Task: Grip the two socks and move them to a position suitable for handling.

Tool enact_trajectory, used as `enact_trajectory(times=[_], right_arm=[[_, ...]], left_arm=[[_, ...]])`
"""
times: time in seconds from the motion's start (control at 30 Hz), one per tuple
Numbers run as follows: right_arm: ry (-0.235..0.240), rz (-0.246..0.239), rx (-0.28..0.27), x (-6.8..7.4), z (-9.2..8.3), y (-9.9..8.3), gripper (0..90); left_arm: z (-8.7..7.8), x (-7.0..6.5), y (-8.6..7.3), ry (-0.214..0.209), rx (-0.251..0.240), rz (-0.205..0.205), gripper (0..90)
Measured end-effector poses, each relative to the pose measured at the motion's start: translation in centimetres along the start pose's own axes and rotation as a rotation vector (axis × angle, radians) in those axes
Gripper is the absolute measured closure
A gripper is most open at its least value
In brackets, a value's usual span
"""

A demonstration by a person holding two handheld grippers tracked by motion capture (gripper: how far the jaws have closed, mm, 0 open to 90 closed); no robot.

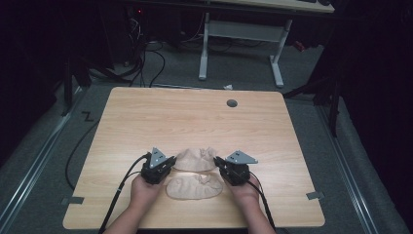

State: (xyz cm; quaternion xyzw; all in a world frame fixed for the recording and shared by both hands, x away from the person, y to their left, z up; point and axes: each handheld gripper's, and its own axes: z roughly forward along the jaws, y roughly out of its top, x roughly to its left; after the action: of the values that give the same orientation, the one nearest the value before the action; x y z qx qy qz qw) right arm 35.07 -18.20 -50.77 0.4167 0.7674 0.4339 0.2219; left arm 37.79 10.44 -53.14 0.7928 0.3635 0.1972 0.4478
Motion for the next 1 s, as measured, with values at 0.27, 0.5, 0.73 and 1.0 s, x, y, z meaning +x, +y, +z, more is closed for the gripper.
enact_trajectory(times=[0.27, 0.5, 0.73, 1.0], right_arm=[[-0.001, 0.000, -0.007, 0.1, -0.1, -0.2, 86.1], [-0.009, 0.009, -0.017, 0.0, -0.5, -0.4, 86.1], [-0.015, -0.002, -0.009, 0.1, -0.8, -0.1, 86.1], [-0.014, -0.023, -0.023, 1.0, -2.0, -0.2, 86.1]], left_arm=[[-0.2, 0.0, -0.1, 0.005, -0.016, 0.000, 87.1], [-0.6, 0.2, 0.0, -0.009, -0.046, -0.011, 87.2], [-1.1, 0.3, 0.6, -0.017, -0.031, -0.048, 87.7], [-3.0, -1.5, 0.3, -0.024, -0.049, -0.042, 87.7]])
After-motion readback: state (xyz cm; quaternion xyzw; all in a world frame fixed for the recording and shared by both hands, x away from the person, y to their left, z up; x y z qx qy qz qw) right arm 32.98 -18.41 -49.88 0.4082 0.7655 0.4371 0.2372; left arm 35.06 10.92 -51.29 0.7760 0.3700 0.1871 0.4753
